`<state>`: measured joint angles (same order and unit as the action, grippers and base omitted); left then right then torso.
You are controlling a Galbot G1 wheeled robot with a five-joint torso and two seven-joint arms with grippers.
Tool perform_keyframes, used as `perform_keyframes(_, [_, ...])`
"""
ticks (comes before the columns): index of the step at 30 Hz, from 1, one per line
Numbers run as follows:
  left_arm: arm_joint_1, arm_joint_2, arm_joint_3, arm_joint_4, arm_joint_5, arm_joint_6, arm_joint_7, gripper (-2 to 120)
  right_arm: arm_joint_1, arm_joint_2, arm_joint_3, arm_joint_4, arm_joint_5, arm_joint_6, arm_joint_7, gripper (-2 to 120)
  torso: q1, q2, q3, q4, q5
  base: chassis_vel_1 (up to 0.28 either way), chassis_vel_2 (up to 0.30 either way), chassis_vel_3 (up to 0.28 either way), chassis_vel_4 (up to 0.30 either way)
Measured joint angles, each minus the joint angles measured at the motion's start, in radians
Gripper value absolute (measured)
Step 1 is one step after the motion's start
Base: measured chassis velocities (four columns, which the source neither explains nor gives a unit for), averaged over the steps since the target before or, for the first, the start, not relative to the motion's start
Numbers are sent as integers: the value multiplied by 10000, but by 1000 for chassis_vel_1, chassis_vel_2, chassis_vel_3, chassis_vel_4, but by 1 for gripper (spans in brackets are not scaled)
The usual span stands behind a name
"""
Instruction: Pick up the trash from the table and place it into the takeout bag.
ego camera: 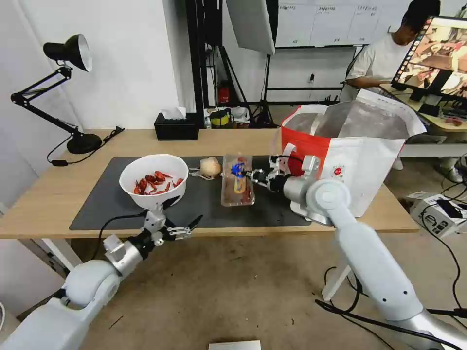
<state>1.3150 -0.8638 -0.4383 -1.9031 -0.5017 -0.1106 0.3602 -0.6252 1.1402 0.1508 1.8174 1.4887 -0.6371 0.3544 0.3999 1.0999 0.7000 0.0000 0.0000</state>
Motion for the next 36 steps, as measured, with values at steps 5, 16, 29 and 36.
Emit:
perform_keyframes(5, [531, -338, -533, -126, -6, -95, -253, 100, 480, -109, 425, 569, 219, 1164, -327, 0, 0, 0, 0, 0, 0, 0, 0, 0, 0])
perform_keyframes(16, [974, -712, -1027, -137, -7, -215, -355, 100, 1469, -817, 1100, 614, -1397, 2852, 521, 0, 0, 0, 0, 1, 2, 0, 0, 0, 0])
perform_keyframes(29, [685, -1007, -610, -22, 23, -227, -566, 100, 931, -2295, 1373, 79, -4587, 2662, 698, 0, 0, 0, 1, -2, 2, 0, 0, 0, 0])
perform_keyframes(36, [683, -966, -558, -31, 25, -222, -676, 100, 314, -2268, 1519, 248, -4583, 2450, 779, 0, 0, 0, 1, 0, 1, 0, 0, 0, 0])
